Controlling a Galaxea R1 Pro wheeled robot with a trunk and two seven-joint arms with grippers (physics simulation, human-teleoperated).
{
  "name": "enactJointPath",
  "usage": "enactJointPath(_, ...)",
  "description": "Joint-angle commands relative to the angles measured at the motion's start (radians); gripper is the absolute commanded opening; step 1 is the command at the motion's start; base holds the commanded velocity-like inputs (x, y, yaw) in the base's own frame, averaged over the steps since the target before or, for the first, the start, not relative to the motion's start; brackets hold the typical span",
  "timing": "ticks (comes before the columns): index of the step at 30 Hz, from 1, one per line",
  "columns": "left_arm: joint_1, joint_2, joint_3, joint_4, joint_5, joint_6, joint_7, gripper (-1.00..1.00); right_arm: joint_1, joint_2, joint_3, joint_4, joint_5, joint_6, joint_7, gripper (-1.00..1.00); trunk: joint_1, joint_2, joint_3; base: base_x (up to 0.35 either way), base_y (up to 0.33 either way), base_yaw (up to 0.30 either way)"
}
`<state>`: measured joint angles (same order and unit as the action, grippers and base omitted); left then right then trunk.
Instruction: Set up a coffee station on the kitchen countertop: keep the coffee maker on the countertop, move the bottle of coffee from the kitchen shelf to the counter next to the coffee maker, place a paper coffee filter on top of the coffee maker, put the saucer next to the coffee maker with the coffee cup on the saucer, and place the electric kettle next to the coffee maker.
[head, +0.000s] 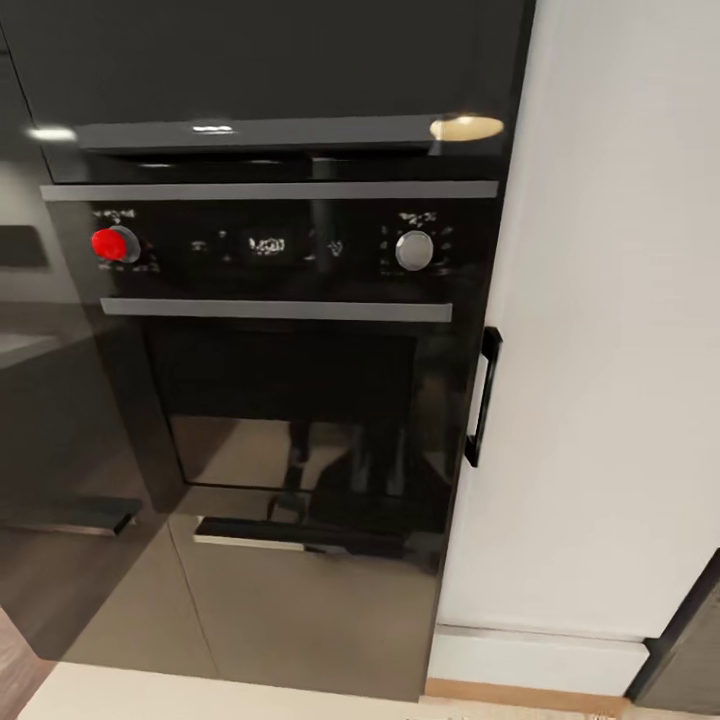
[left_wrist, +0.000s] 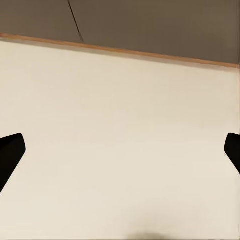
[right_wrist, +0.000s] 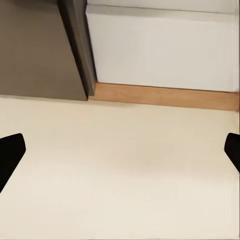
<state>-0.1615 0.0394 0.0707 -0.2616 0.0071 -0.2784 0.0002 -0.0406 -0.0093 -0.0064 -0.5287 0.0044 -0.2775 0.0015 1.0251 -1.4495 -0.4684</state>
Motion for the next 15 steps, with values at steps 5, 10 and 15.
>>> enactJointPath(5, 0.000, -0.002, 0.058, 0.001, -0.005, -0.004, -0.002, 1.00, -0.001, -0.018, -0.001, 0.002, -0.002, -0.003, -0.001, 1.00, 0.000, -0.001, -0.001, 0.000, 0.000, -0.298)
enactJointPath(10, -0.001, -0.002, 0.060, 0.002, -0.009, -0.004, -0.002, 1.00, -0.001, -0.020, -0.001, 0.000, -0.003, -0.003, 0.000, 1.00, 0.000, -0.001, -0.006, 0.000, 0.000, -0.231)
enactJointPath(15, -0.001, -0.003, 0.060, 0.004, -0.011, -0.004, -0.002, 1.00, -0.001, -0.020, -0.002, 0.000, -0.004, -0.003, 0.000, 1.00, 0.000, -0.001, -0.013, 0.000, 0.000, -0.173)
